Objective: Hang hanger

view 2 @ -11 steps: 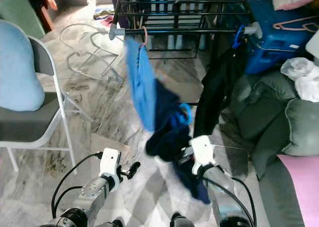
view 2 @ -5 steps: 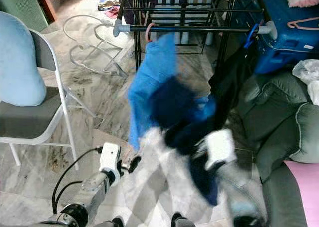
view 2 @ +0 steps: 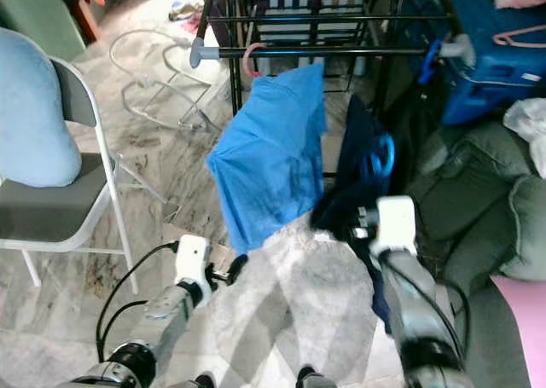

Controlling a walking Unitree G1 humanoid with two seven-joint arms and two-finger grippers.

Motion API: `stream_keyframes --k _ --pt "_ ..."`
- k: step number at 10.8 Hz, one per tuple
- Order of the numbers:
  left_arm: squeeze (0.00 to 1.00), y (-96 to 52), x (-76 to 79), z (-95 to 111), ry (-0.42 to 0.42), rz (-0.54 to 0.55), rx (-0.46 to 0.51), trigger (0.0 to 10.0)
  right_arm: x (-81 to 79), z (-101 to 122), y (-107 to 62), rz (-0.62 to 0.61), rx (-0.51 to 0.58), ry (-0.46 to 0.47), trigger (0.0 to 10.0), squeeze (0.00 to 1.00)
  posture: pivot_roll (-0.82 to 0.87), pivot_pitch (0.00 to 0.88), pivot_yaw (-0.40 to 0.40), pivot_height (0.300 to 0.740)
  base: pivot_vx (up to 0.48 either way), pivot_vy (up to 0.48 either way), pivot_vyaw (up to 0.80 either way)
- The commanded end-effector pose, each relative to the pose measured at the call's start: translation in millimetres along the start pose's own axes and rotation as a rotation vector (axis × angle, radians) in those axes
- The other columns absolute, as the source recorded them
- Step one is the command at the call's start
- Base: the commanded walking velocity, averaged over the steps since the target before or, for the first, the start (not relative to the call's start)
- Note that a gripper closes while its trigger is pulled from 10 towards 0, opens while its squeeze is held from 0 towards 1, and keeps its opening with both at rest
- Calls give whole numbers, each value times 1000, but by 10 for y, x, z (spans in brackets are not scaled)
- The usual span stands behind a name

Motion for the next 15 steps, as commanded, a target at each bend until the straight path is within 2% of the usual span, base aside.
stream_keyframes --k 1,3,4,5,6,9,11,12,13,14,15 --pt "0 -20 -13 -27 -1 -2 -6 10000 -46 122 52 3 38 14 10000 0 -143 172 56 740 375 0 0" --pt "0 -16 -11 -1 -4 -2 3 10000 -140 165 101 20 47 26 10000 0 -137 171 49 740 379 0 0" --pt "0 -26 -23 -11 -3 2 2 10000 -153 159 108 20 45 37 10000 0 -135 171 49 740 375 0 0" --pt "0 -36 -33 -26 -1 5 -1 10000 -137 197 131 2 47 91 10000 0 -132 170 48 740 364 0 0" --pt "0 -38 -34 -21 2 3 1 10000 -140 313 170 1 68 102 10000 0 -132 168 50 740 349 0 0" --pt "0 -39 -68 -23 14 14 -11 10000 -214 483 203 31 104 63 10000 0 -134 165 45 740 232 0 0" --pt "0 -77 -108 -125 15 28 -44 10000 -252 559 215 37 115 73 10000 0 -134 167 44 740 0 0 0" --pt "0 -107 -154 -66 -10 33 9 10000 -290 612 218 49 125 66 10000 0 -139 173 44 740 0 0 0" --pt "0 -140 -186 73 -4 20 94 10000 -295 623 206 54 130 55 10000 0 -135 177 42 740 0 0 0" --pt "0 -159 -178 147 7 -2 135 10000 -288 601 195 52 127 55 10000 0 -130 181 42 740 0 0 0" --pt "0 -206 -190 266 86 -15 203 10000 -260 546 164 39 117 55 10000 0 -119 187 43 740 0 0 0"
Point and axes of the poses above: a point about 5 cm out from each wrist's last joint towards the gripper, its own y axis pointing out of the wrist towards the gripper, its own z axis along the axis of the wrist's last joint, x = y × z, the point moved 6 cm from there along y, pointing out of the wrist towards the gripper, and after that the axes turned 1 degree about y, right-handed, at the moved point
